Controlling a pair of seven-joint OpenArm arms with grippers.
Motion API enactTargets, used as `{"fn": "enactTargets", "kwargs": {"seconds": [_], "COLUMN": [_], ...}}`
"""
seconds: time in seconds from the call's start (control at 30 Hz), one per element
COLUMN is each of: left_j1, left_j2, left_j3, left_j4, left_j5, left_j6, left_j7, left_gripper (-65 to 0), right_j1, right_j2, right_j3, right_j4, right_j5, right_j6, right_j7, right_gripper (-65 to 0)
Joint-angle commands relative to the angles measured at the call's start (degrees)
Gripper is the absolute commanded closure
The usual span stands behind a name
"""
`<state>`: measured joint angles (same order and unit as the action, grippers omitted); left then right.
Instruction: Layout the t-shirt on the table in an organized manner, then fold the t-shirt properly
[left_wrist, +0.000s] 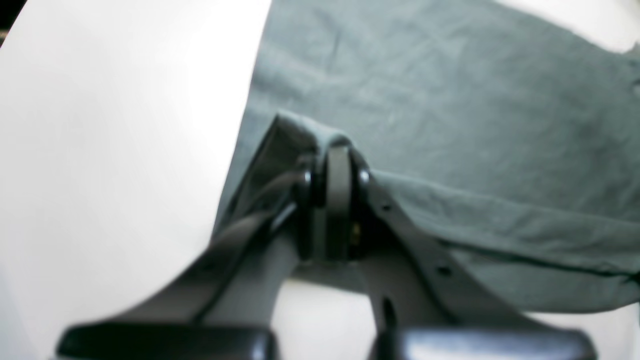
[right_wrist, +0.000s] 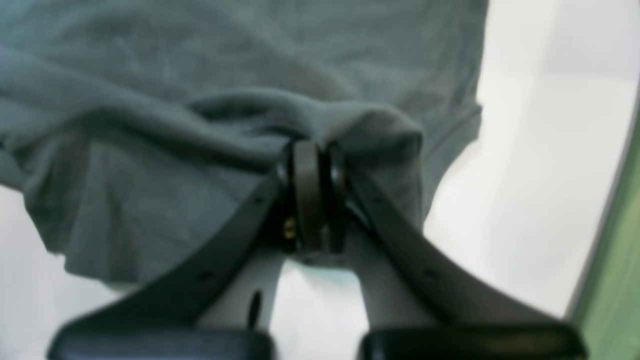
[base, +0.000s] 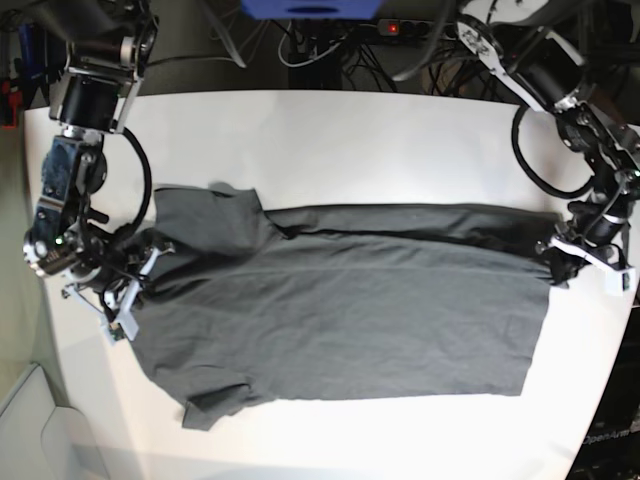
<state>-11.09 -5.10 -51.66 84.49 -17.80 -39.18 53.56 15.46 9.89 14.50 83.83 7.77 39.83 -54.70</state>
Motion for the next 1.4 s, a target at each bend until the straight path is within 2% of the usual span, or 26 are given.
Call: {"fn": "enactTargets", "kwargs": {"seconds": [0.0,0.13,0.3,0.67,0.93,1.0,1.1,1.17,1.23,1.37], "left_j1": [-1.26,-1.52,-1.79,-2.14,-2.14,-2.23,-2.23,-2.23,-2.31,-3.02], "left_j2": [-1.45,-2.15,-2.41,-2.32,-2.5,-3.2,-4.17,-5.14,-5.49,-6.37], "left_j3": [0.01,0.01,0.01,0.01,0.1,0.1,0.1,0.1,0.19,0.19], "left_j4": [0.48,-0.75,-2.33,-2.42,-3.56,-5.15,-7.96,-9.98,-11.83,-12.71], "left_j5": [-0.7,-0.88,-0.88,-0.88,-0.62,-0.62,-0.88,-0.88,-0.88,-0.97], "left_j6": [-0.16,-0.16,-0.16,-0.16,-0.16,-0.16,-0.16,-0.16,-0.16,-0.43], "left_j7": [-1.12,-1.3,-5.87,-6.57,-6.57,-6.66,-6.66,-6.66,-6.66,-6.66], "left_gripper": [-0.3,-0.3,-0.3,-0.4,-0.5,-0.5,-0.7,-4.4,-12.9,-38.2], "right_j1": [1.64,2.87,5.33,10.34,10.34,10.43,10.43,10.43,10.34,10.07], "right_j2": [0.79,0.79,1.23,2.29,2.2,2.2,2.46,2.99,3.08,3.08], "right_j3": [0.14,0.14,0.05,0.05,0.05,-0.66,-3.91,-5.67,-6.63,-6.72], "right_j4": [-0.01,-3.52,-8.18,-13.46,-14.34,-14.34,-14.34,-14.34,-14.34,-14.07], "right_j5": [0.63,0.63,0.63,0.63,0.63,0.63,0.63,0.63,0.63,0.63], "right_j6": [0.17,0.17,0.17,0.17,0.17,0.17,0.17,0.17,0.17,0.17], "right_j7": [1.2,2.78,4.46,4.72,4.81,4.81,4.81,4.81,4.81,4.72], "right_gripper": [0.0,0.0,0.0,0.0,-0.1,-1.7,-10.5,-19.0,-26.8,-39.4]}}
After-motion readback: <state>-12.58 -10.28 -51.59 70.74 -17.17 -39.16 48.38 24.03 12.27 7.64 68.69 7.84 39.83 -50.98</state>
